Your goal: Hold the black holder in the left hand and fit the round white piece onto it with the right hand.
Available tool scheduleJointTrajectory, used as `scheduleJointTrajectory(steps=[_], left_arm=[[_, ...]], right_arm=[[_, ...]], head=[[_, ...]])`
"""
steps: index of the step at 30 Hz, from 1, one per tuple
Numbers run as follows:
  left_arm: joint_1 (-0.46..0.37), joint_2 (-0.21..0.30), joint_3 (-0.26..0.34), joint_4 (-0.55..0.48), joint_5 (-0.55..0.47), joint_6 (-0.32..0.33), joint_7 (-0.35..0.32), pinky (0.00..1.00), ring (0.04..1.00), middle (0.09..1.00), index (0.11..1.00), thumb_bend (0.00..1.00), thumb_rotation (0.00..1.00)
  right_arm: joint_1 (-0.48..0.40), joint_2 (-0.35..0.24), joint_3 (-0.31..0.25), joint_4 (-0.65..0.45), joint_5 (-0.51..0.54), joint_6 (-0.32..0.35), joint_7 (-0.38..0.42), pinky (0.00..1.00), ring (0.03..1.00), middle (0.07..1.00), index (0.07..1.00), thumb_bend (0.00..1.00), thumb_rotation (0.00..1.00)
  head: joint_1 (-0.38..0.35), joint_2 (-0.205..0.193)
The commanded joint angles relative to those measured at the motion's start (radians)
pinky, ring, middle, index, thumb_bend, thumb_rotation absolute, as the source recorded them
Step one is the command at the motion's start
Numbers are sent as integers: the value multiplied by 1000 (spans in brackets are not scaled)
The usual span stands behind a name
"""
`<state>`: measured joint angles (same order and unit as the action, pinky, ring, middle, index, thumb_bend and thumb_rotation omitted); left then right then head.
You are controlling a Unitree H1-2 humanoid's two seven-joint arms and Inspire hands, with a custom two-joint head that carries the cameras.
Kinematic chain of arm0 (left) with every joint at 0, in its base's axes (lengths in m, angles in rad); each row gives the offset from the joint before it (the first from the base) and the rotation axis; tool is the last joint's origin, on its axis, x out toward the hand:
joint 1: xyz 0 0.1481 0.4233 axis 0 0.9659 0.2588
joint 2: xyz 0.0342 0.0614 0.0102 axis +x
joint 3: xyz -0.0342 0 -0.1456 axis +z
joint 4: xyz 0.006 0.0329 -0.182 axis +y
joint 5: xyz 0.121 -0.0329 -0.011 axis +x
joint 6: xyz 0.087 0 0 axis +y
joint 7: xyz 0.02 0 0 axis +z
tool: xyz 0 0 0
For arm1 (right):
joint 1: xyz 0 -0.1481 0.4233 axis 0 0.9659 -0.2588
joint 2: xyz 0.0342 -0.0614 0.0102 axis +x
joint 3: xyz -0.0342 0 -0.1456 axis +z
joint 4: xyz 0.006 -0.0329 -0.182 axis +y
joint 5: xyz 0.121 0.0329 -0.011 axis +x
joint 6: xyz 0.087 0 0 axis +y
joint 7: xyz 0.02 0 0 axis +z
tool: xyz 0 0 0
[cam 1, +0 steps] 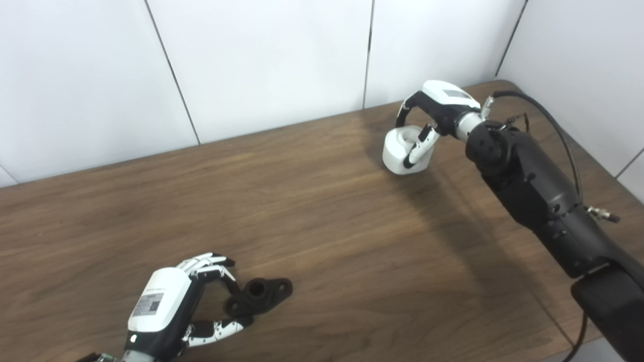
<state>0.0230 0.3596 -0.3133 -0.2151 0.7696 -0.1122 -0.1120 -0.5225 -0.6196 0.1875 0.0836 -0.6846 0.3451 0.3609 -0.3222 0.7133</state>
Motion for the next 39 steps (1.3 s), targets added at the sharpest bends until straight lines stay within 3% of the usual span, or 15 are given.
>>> scheduleJointTrajectory(steps=[1, 9, 18, 29, 39], left_arm=[[22, 9, -5, 16, 25, 22, -28, 803, 830, 767, 487, 519, 56], [20, -8, -8, 14, 32, 40, -40, 779, 831, 769, 487, 521, 54], [14, -33, -26, 14, 50, 67, -60, 788, 839, 773, 487, 520, 53], [2, -77, -64, 16, 95, 91, -60, 833, 834, 769, 488, 520, 53], [-12, -102, -88, 10, 118, 142, -82, 811, 846, 776, 487, 521, 54]], right_arm=[[-42, -37, -19, -52, -8, -34, -29, 854, 912, 776, 486, 522, 131], [-35, -51, -15, -168, -17, -34, 3, 806, 918, 782, 485, 523, 133], [-36, -43, 14, -393, -39, 1, 154, 798, 937, 790, 485, 523, 134], [-37, 21, 39, -624, -44, 63, 340, 800, 951, 797, 485, 521, 136], [-28, 72, 64, -724, -35, 49, 416, 795, 952, 795, 484, 524, 135]], head=[[2, 2], [43, 4], [132, 10], [258, 33], [294, 56]])
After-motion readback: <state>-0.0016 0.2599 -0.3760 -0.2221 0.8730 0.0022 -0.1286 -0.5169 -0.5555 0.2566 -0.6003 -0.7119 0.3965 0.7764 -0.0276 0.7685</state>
